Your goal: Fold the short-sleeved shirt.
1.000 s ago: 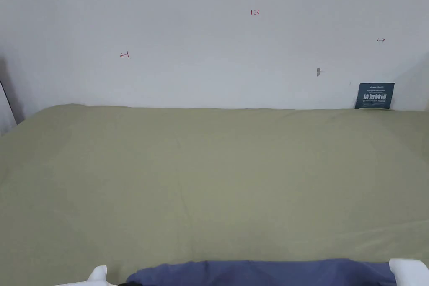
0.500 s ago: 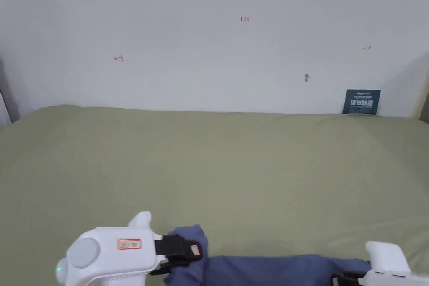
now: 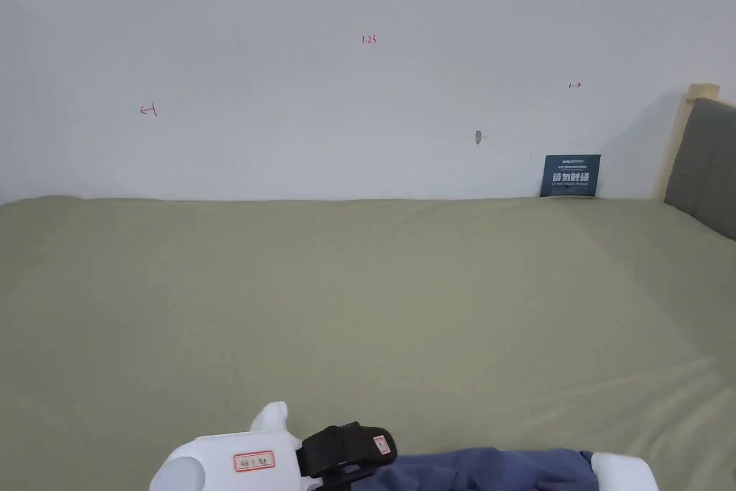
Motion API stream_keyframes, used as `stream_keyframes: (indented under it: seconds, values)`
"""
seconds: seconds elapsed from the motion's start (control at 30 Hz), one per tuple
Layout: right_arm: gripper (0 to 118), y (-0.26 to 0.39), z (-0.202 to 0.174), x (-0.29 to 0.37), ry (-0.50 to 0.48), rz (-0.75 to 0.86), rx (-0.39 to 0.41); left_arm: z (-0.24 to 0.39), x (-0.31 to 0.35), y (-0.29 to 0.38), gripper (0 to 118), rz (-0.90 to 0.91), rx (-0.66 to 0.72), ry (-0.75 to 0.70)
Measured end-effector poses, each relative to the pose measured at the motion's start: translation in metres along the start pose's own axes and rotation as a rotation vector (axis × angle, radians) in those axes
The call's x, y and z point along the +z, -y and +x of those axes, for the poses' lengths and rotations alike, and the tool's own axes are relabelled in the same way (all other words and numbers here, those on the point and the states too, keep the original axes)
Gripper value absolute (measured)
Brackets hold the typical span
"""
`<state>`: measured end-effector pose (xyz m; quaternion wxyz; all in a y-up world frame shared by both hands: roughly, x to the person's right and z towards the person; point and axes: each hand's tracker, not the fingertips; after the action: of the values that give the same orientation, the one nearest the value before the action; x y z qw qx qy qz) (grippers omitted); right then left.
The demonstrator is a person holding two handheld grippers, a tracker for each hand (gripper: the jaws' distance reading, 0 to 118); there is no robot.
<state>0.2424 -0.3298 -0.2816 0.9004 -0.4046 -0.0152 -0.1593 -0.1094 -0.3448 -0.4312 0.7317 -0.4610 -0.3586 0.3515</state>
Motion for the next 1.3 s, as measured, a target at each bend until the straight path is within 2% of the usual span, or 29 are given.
stream_keyframes:
  seconds: [0.03,0.07,0.1,0.17,0.23,0.33,0.4,0.47,0.53,0.57,0.7,0.8,0.87,1.03,1.07,1.1,1.13,1.17,1.2,1.3]
  values:
    - [0,0.001,0.000,-0.002,0.007,-0.006,0.002,-0.004,0.002,0.000,56,0.002,-0.002,-0.015]
    - [0,0.002,0.000,-0.003,0.014,-0.007,0.004,-0.006,0.002,0.002,25,0.006,-0.009,-0.034]
    - [0,0.003,-0.001,-0.003,0.022,-0.005,0.008,-0.007,0.000,0.004,4,-0.002,-0.033,-0.064]
    - [0,0.003,0.000,-0.004,0.027,-0.004,0.012,-0.009,-0.010,0.011,4,-0.049,-0.072,-0.088]
    - [0,0.004,0.000,-0.005,0.023,-0.002,0.008,-0.014,-0.029,0.020,1,-0.160,-0.051,-0.037]
    - [0,0.005,0.001,-0.006,0.028,0.004,0.004,-0.016,-0.067,0.037,1,-0.222,-0.073,-0.105]
    - [0,0.006,0.001,-0.006,0.030,0.006,0.006,-0.024,-0.093,0.045,1,-0.275,-0.036,-0.085]
    - [0,0.007,0.002,-0.007,0.028,-0.002,0.002,-0.036,-0.108,0.055,1,-0.246,0.004,-0.113]
    - [0,0.008,0.002,-0.008,0.032,-0.008,0.000,-0.044,-0.100,0.056,1,-0.169,0.099,-0.020]
    - [0,0.008,0.002,-0.009,0.033,-0.011,0.003,-0.042,-0.098,0.055,1,-0.165,0.127,-0.028]
    - [0,0.007,0.002,-0.012,0.037,-0.016,0.018,-0.023,-0.086,0.049,0,-0.187,0.012,-0.088]
    - [0,0.007,-0.002,-0.011,0.040,-0.007,0.036,-0.018,-0.049,0.031,0,-0.151,-0.033,-0.014]
    - [0,0.007,-0.006,-0.012,0.044,-0.006,0.057,-0.018,-0.024,0.015,0,-0.128,-0.062,-0.044]
    - [0,0.008,-0.014,-0.016,0.055,-0.003,0.103,-0.022,0.027,-0.010,0,-0.105,-0.227,-0.345]
    - [0,0.008,-0.014,-0.017,0.055,-0.003,0.104,-0.033,0.032,-0.016,4,-0.112,-0.229,-0.364]
    - [0,0.008,-0.014,-0.017,0.053,-0.004,0.105,-0.038,0.036,-0.018,34,-0.121,-0.216,-0.348]
    - [0,0.009,-0.014,-0.017,0.051,-0.006,0.104,-0.041,0.039,-0.019,73,-0.118,-0.207,-0.357]
    - [0,0.009,-0.014,-0.017,0.050,-0.009,0.103,-0.045,0.038,-0.019,108,-0.121,-0.201,-0.360]
    - [0,0.009,-0.014,-0.016,0.051,-0.012,0.101,-0.050,0.036,-0.015,118,-0.141,-0.189,-0.361]
    - [0,0.010,-0.013,-0.015,0.058,-0.011,0.099,-0.059,0.022,-0.010,118,-0.169,-0.143,-0.295]
